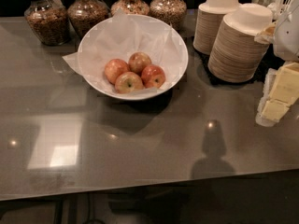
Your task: Pick apple from white bowl
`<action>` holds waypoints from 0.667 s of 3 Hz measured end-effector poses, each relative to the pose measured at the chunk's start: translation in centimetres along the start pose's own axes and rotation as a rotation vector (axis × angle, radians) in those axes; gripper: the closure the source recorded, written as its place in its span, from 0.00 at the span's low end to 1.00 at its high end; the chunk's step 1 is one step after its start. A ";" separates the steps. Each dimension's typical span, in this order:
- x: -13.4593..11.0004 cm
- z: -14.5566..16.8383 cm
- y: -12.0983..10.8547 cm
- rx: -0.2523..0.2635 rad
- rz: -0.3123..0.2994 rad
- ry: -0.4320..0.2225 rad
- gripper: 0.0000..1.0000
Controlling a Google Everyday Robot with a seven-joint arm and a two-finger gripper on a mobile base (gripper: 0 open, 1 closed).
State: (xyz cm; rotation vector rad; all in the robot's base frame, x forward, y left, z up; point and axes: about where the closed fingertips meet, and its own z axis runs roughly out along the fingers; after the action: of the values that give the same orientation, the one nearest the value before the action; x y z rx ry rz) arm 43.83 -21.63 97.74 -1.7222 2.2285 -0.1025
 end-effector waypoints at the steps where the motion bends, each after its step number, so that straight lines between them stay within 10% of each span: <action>1: 0.0 0.0 0.0 0.000 0.000 0.000 0.00; 2: -1.9 0.2 -1.1 0.035 -0.018 -0.075 0.00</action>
Offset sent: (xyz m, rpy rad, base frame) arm 0.0406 0.0407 0.0106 0.1549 -0.1343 0.0772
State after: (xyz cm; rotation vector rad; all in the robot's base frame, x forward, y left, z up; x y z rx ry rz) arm 45.33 -20.08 98.26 -1.6994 2.1457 -0.0798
